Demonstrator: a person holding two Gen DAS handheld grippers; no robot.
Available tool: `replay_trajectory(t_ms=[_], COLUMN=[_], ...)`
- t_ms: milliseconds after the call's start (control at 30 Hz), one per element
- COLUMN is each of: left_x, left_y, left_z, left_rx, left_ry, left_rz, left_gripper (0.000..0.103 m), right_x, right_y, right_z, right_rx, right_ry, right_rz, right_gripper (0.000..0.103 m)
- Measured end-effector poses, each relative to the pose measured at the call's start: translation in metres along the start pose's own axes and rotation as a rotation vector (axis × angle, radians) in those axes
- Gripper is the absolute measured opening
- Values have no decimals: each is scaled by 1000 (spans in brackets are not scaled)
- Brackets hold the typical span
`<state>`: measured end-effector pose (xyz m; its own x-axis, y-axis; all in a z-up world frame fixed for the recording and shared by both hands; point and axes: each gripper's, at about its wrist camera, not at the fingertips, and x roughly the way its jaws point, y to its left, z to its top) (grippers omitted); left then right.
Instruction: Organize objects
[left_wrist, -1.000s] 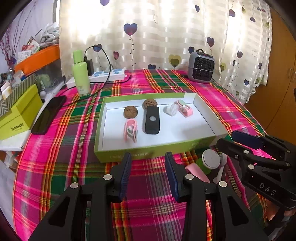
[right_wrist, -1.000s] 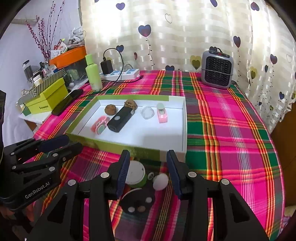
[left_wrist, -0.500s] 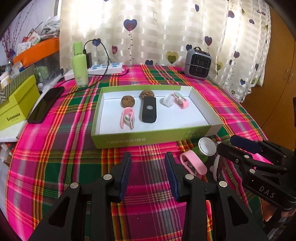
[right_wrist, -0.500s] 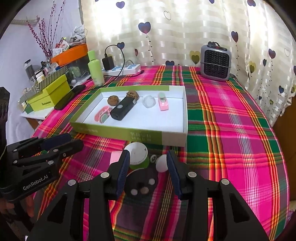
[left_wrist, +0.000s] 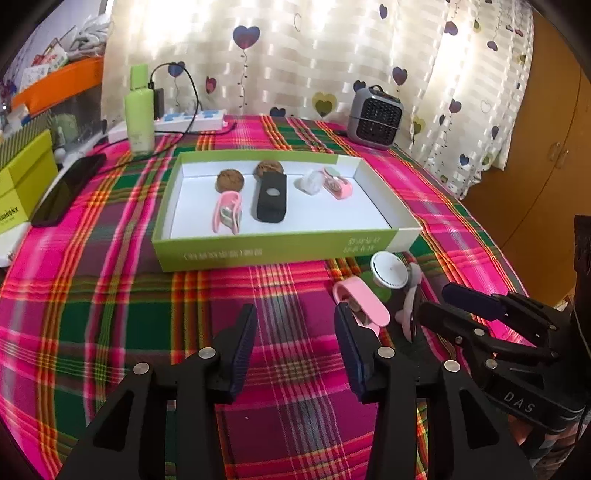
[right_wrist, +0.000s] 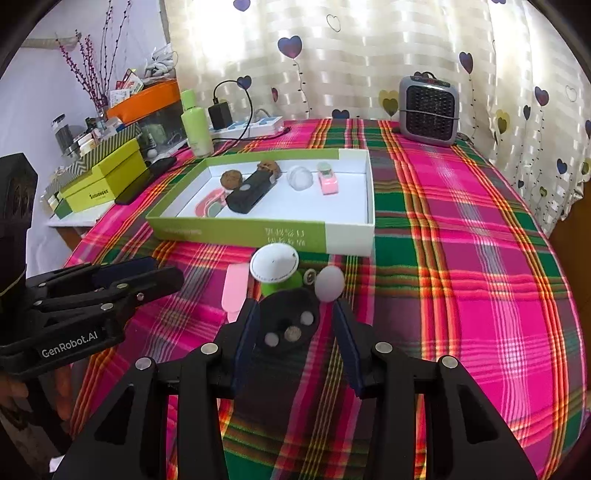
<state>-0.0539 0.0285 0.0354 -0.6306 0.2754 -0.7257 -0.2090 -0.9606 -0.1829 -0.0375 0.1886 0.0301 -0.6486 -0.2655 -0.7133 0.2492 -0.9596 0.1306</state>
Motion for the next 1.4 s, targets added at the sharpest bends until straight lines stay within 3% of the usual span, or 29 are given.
replay_trajectory(t_ms=[167,233,1100,1200,1400], left_x=[2,2,9,10,10], left_y=[0,1,11,11,9], left_z=[-6,-7,-7,-7,-6], left_rx=[-3,-8,-53,-56,-58], left_ry=[13,19,46,50,47], left_rz=[-6,-7,-37,-39,-50], left_gripper=[42,42,42,42,42], right_x=[6,8,29,29,27], right_y=[4,3,10,10,10], right_z=[-5,-6,1,1,0], right_rx=[-8,4,-35,-40,-37], right_ry=[24,25,86,84,79], right_rz=[18,24,-3,-3,1], right_gripper=[44,53,53,41,32])
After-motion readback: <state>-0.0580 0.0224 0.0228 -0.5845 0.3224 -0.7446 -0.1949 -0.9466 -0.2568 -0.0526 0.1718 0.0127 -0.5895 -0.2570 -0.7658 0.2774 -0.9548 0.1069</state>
